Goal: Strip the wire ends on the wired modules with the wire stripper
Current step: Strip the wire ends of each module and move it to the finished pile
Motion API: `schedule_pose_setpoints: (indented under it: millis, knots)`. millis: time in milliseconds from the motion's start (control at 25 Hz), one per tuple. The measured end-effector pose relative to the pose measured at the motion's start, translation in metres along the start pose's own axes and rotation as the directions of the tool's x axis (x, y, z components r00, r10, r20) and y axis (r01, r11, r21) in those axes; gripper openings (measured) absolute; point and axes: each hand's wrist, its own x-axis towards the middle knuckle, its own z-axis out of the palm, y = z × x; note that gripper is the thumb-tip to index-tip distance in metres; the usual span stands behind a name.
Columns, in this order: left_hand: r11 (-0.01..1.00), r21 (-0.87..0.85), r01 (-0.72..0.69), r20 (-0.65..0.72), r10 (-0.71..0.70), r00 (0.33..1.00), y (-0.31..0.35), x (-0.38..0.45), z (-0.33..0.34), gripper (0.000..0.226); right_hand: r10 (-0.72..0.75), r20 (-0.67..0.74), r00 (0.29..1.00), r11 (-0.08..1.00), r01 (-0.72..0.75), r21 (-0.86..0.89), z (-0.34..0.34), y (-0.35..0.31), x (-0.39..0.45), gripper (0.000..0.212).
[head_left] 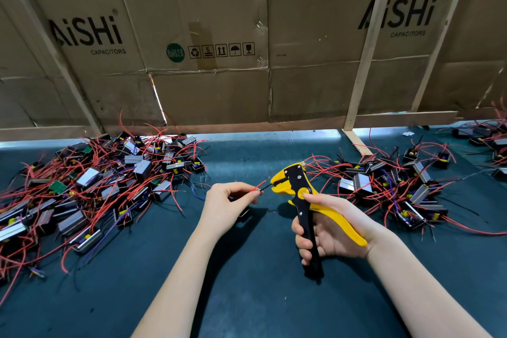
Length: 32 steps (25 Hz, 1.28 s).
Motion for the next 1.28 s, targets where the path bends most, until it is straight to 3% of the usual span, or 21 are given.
schedule_pose_setpoints:
  millis: [360,520,720,840,920,1080,1160,1240,1280]
  knots:
    - [0.999,0.015,-0.03,0.025,0.03,0.999,-0.002,-0.001,0.001,0.011,0.04,-0.09,0.995,0.999,-0.042,-0.014,0.007,-0.002,0.0,0.058]
    - [0.999,0.039,-0.027,0.016,0.027,1.0,-0.001,-0.001,0.001,0.009,-0.009,-0.239,0.971,1.0,0.007,-0.012,0.008,-0.003,0.002,0.057]
    - [0.996,0.077,-0.04,0.04,0.037,0.999,0.001,-0.003,0.002,0.006,-0.033,-0.248,0.968,0.979,0.082,0.189,0.009,0.004,0.005,0.053]
    - [0.946,0.282,-0.158,0.003,0.164,0.986,-0.001,-0.004,-0.004,0.006,-0.006,-0.276,0.961,0.95,0.091,0.298,0.01,0.003,0.005,0.051]
    - [0.86,0.465,-0.208,-0.019,0.245,0.969,-0.001,-0.004,-0.007,0.005,0.003,-0.283,0.959,0.943,0.092,0.321,0.008,0.002,0.004,0.051]
    - [0.638,0.77,-0.016,-0.159,0.217,0.963,0.003,-0.007,-0.007,0.034,0.017,-0.27,0.963,0.945,0.073,0.318,0.008,0.002,0.005,0.051]
    - [0.718,0.693,-0.061,-0.196,0.27,0.943,0.012,-0.007,-0.005,0.037,0.022,-0.27,0.962,0.94,0.072,0.335,0.007,0.001,0.006,0.052]
    - [0.846,0.454,-0.279,-0.194,0.4,0.896,0.032,-0.002,0.006,0.027,0.033,-0.267,0.963,0.94,0.061,0.337,0.006,0.0,0.007,0.052]
    - [0.856,0.338,-0.391,-0.176,0.465,0.867,0.044,0.003,0.016,0.021,0.036,-0.263,0.964,0.941,0.056,0.334,0.006,-0.001,0.008,0.051]
